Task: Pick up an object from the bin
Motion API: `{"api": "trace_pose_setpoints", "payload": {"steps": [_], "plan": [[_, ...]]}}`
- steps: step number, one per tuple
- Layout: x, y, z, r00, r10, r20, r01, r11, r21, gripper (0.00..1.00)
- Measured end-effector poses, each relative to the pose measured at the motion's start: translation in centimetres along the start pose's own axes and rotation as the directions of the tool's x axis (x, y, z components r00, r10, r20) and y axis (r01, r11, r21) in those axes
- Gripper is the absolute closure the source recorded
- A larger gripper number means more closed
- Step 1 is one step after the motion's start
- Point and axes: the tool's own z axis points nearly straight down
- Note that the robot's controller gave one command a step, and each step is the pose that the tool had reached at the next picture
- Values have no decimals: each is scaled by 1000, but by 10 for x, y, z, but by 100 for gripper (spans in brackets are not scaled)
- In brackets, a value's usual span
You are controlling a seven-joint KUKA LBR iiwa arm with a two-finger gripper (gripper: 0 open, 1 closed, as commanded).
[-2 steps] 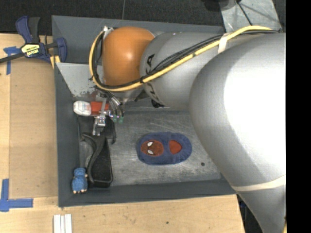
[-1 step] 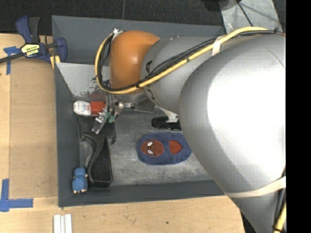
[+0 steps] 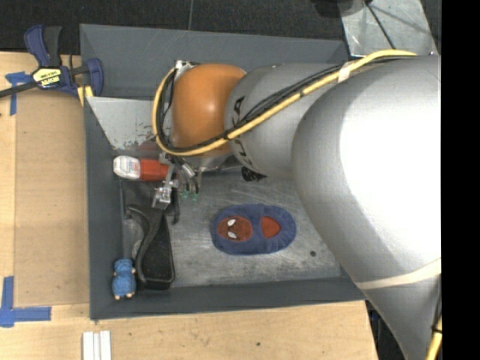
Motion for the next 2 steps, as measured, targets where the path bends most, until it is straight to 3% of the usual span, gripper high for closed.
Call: {"api": "trace_pose_setpoints", "payload": {"steps": [1, 2], "plan": [[-5, -21, 1, 911, -413, -17, 413, 911, -8, 0], [-4, -21, 1, 911, -413, -21, 413, 911, -6, 100]]}}
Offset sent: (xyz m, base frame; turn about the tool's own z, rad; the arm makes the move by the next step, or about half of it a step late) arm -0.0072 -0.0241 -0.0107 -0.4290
